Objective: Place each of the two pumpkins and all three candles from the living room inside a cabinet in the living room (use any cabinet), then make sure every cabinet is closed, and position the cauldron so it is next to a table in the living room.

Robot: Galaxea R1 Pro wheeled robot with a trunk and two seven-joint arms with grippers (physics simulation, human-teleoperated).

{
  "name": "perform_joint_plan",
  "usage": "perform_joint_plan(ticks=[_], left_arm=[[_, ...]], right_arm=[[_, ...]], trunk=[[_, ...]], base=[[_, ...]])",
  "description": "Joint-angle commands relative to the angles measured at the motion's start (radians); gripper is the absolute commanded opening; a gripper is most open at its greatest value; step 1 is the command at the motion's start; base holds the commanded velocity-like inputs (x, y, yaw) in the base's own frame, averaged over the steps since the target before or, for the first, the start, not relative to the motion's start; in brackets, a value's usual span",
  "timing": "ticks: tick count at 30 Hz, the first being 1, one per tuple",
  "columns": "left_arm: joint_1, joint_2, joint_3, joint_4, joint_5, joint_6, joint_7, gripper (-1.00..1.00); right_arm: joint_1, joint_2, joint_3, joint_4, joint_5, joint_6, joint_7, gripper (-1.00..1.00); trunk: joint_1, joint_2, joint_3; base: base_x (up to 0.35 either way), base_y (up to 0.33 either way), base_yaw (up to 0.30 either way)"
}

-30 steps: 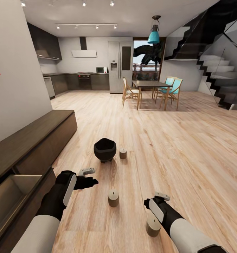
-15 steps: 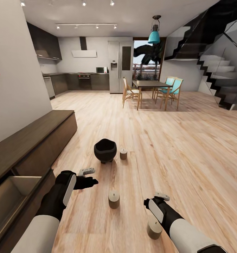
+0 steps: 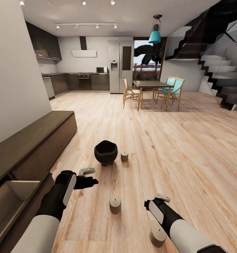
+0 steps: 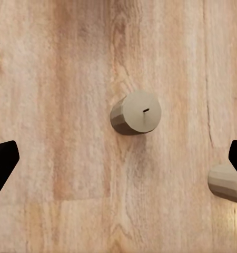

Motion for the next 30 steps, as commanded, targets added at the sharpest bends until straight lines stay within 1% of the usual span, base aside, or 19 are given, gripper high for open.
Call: perform_joint_plan(ticks=[1, 10, 15, 18, 30], left_arm=[[-0.001, -0.001, 0.003, -0.001, 0.003, 0.005, -0.001, 1.00], [0.001, 0.000, 0.004, -0.033, 0.003, 0.005, -0.002, 1.00], [0.001, 0.000, 0.006, -0.043, 0.003, 0.005, -0.003, 1.00], [0.001, 0.001, 0.006, -0.044, 0.003, 0.005, -0.003, 1.00], [0.002, 0.001, 0.004, -0.046, 0.003, 0.005, -0.003, 1.00]], right_arm=[[-0.001, -0.001, 0.008, -0.001, -0.007, 0.006, -0.007, 1.00], [0.000, -0.003, 0.006, 0.013, -0.007, -0.002, -0.006, 1.00], [-0.001, -0.003, 0.009, 0.038, -0.006, -0.045, -0.004, 1.00], [-0.001, -0.003, 0.010, 0.047, -0.004, -0.057, -0.003, 1.00], [0.000, -0.003, 0.010, 0.054, 0.002, -0.065, -0.003, 1.00]], trunk=[[0.000, 0.000, -0.001], [0.000, 0.000, -0.001], [0.002, -0.002, -0.020], [0.003, -0.002, -0.032], [0.009, -0.005, -0.078]], base=[[0.020, 0.007, 0.000], [0.007, 0.002, 0.000], [0.001, 0.000, 0.000], [0.000, 0.000, 0.000], [0.000, 0.000, 0.000]])
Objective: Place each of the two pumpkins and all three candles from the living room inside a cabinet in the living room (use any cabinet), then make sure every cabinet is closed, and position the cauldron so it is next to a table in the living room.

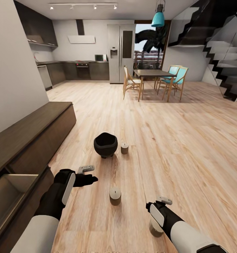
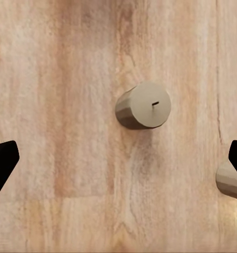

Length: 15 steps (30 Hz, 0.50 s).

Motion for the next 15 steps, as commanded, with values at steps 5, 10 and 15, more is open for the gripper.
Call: perform_joint_plan(ticks=[5, 10, 15], left_arm=[[-0.001, -0.001, 0.002, -0.001, 0.004, 0.005, -0.001, 1.00], [-0.001, -0.001, 0.002, -0.001, 0.004, 0.005, -0.001, 1.00], [0.000, -0.001, 0.002, -0.001, 0.004, 0.005, -0.001, 1.00]], right_arm=[[-0.001, -0.001, 0.008, -0.002, -0.005, 0.006, -0.007, 1.00], [0.000, -0.001, 0.009, -0.001, -0.005, -0.010, -0.007, 1.00], [-0.001, 0.000, 0.011, 0.017, -0.005, -0.033, -0.007, 1.00]], trunk=[[0.002, -0.002, -0.020], [0.004, -0.003, -0.040], [0.006, -0.004, -0.059]], base=[[0.000, 0.000, 0.000], [0.000, 0.000, 0.000], [0.000, 0.000, 0.000]])
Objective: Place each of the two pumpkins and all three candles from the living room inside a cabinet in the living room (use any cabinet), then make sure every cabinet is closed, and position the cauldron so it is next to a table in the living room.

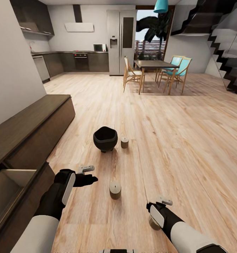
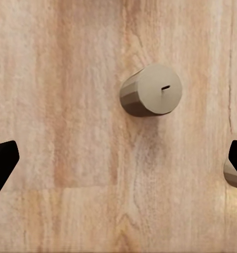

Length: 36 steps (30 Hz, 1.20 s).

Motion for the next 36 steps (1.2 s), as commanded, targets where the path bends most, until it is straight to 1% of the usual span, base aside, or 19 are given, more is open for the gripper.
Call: perform_joint_plan(ticks=[1, 12, 29, 36], left_arm=[[-0.001, -0.001, 0.003, -0.001, 0.004, 0.005, -0.001, 1.00], [-0.001, -0.001, 0.002, -0.001, 0.004, 0.005, -0.001, 1.00], [-0.001, -0.001, 0.002, -0.002, 0.004, 0.005, -0.001, 1.00], [-0.001, -0.001, 0.001, -0.004, 0.004, 0.005, -0.001, 1.00]], right_arm=[[0.000, 0.000, 0.009, 0.001, -0.005, 0.005, -0.007, 1.00], [-0.001, 0.000, 0.011, 0.014, -0.005, -0.001, -0.007, 1.00], [-0.001, 0.000, 0.011, 0.015, -0.006, -0.002, -0.007, 1.00], [-0.001, 0.000, 0.011, 0.015, -0.006, -0.002, -0.007, 1.00]], trunk=[[0.000, -0.001, -0.005], [0.005, -0.003, -0.047], [0.005, -0.003, -0.047], [0.005, -0.003, -0.047]], base=[[0.000, 0.000, 0.000], [0.000, 0.000, 0.000], [0.000, 0.000, 0.000], [0.107, 0.000, 0.000]])
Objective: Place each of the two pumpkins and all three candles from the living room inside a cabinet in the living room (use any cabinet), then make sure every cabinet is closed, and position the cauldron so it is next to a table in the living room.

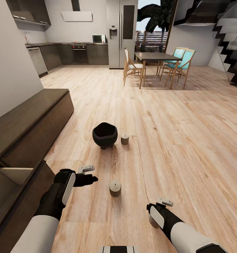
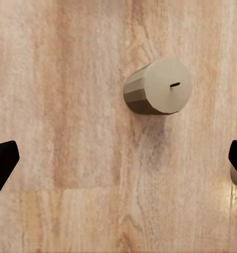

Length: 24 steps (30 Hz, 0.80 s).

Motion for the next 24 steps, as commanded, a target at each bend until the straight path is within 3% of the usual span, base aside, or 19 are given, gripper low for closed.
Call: perform_joint_plan(ticks=[1, 15, 24], left_arm=[[-0.001, -0.001, 0.003, -0.005, 0.003, 0.005, -0.001, 1.00], [-0.001, -0.001, 0.002, -0.022, 0.003, 0.005, -0.001, 1.00], [0.000, -0.001, 0.002, -0.022, 0.003, 0.005, -0.001, 1.00]], right_arm=[[0.000, -0.001, 0.008, -0.002, -0.005, 0.007, -0.007, 1.00], [0.000, -0.001, 0.008, -0.002, -0.005, 0.007, -0.007, 1.00], [0.000, -0.001, 0.008, -0.002, -0.004, 0.007, -0.007, 1.00]], trunk=[[0.000, 0.000, -0.001], [0.000, 0.000, -0.001], [0.000, 0.000, -0.001]], base=[[0.059, 0.000, 0.000], [0.085, -0.002, 0.000], [0.043, -0.109, 0.000]])
